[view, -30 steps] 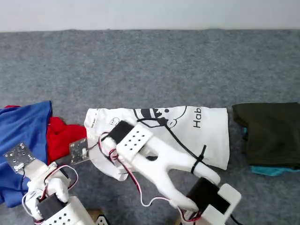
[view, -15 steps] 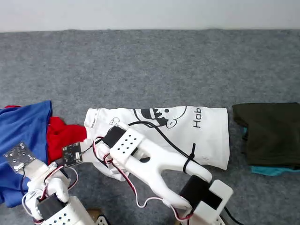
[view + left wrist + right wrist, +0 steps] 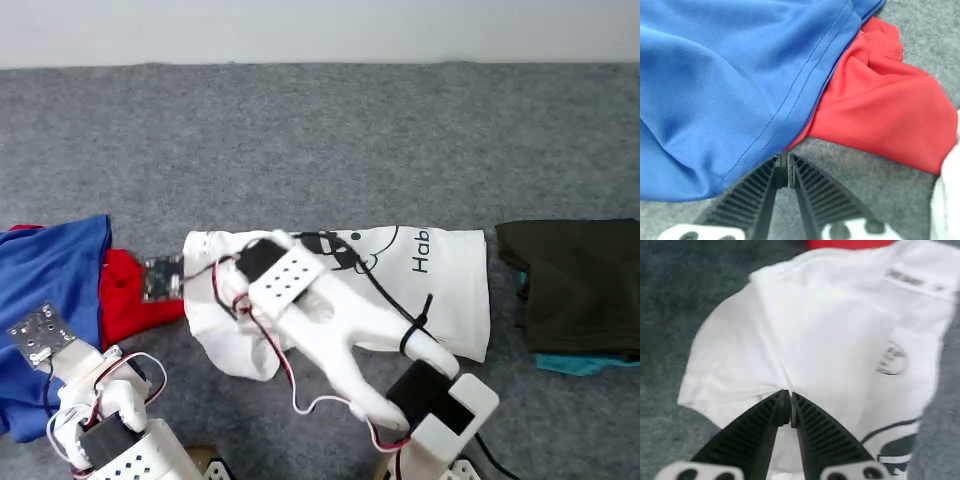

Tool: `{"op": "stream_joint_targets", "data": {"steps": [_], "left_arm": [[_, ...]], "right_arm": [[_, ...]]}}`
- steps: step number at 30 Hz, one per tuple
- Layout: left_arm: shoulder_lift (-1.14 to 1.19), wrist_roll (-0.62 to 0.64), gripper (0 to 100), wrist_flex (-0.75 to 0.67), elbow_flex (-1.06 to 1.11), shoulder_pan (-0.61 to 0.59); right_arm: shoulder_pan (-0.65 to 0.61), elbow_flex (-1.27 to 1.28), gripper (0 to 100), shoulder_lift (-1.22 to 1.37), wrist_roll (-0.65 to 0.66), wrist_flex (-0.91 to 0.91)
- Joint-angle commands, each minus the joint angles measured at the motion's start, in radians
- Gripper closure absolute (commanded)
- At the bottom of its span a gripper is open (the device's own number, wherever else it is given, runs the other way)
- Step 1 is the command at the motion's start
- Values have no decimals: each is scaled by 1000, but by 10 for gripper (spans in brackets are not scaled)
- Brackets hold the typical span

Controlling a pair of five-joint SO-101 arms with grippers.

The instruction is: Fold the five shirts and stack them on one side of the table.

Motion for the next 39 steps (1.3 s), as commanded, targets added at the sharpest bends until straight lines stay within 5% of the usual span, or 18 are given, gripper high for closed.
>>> {"op": "stream_joint_targets", "data": {"steps": [1,18,39], "left_arm": [[-12,8,979,3,-7,-3],[-12,8,979,3,-7,-3],[-12,8,979,3,-7,-3]], "right_arm": [[28,-101,987,22,-21,7],[153,-591,984,403,-147,165],[189,-606,983,415,-146,151]]}}
